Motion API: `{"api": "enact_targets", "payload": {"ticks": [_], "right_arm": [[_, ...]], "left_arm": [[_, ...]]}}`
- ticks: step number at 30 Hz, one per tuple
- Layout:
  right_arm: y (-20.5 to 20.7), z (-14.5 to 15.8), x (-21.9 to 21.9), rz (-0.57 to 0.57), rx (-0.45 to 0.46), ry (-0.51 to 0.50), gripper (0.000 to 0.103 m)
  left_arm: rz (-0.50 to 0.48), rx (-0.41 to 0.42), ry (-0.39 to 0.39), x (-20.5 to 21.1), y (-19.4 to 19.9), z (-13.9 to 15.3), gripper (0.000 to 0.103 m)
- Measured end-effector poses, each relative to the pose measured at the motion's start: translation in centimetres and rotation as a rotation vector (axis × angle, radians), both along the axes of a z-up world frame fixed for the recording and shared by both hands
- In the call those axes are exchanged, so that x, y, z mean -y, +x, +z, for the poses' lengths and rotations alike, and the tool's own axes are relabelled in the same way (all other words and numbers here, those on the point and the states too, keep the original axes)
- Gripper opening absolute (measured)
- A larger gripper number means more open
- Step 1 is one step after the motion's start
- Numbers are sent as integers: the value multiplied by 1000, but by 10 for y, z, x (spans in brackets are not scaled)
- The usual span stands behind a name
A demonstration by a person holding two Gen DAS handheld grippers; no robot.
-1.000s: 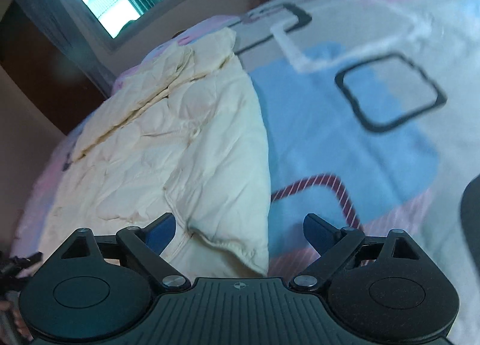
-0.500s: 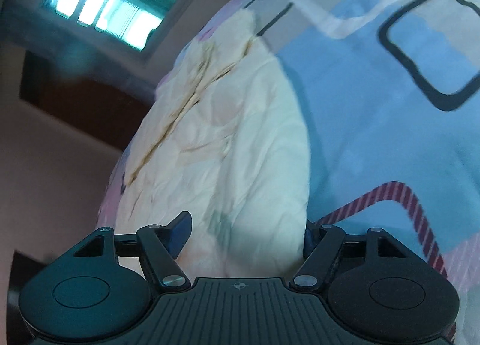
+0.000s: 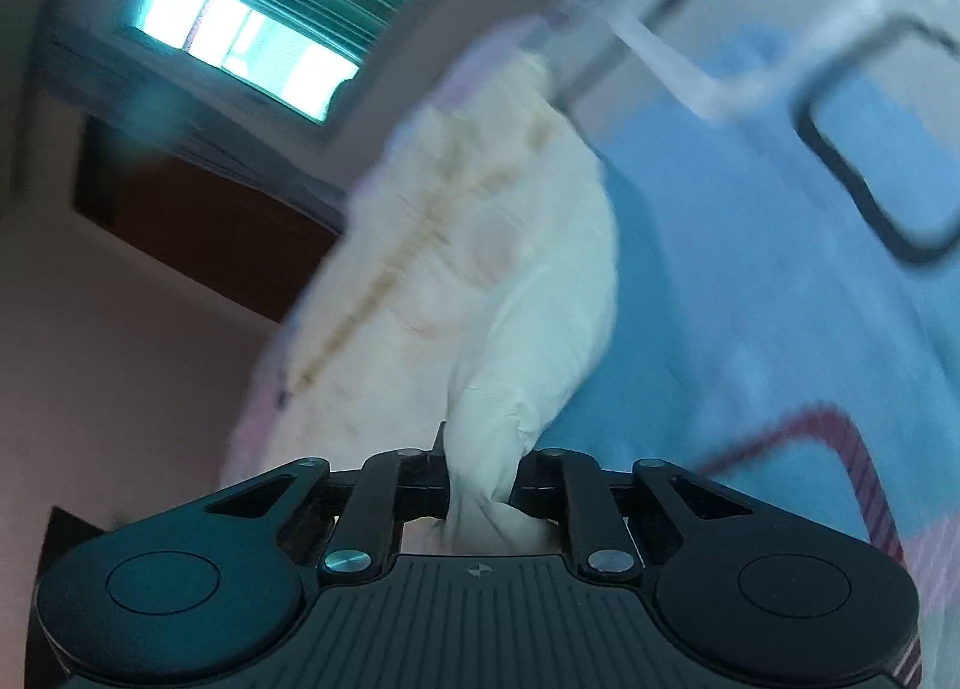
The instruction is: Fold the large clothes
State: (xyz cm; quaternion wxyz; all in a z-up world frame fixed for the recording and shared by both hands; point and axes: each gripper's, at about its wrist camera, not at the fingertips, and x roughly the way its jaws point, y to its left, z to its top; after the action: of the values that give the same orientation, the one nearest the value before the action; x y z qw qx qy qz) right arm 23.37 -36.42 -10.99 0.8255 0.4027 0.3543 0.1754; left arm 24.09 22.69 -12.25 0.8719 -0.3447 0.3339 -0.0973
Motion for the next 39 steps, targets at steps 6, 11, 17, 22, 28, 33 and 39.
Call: {"api": "enact_targets", "payload": {"ticks": [6,11,17,22,28,33,39], "right_arm": [[45,57,0,-36,128,33,14],[121,87,-2,-99,164,58,14],[217,101,1,-156,150,74,14],[271,91,11,-198,83,61,14],[334,60,21,-190,-13,47,15],[379,32,25,-167,-28,50,58],[407,17,37,-190,42,-49,86]], "left_arm": [[11,158,-24,-3,35,52,8],[-20,254,-18,2,107,92,8],[-75,263,62,10,210,119,8],[-93,217,81,9,278,111,8],[-94,130,95,6,335,82,8],[-87,55,107,5,378,58,21],[-11,-6,161,10,415,40,28]]}}
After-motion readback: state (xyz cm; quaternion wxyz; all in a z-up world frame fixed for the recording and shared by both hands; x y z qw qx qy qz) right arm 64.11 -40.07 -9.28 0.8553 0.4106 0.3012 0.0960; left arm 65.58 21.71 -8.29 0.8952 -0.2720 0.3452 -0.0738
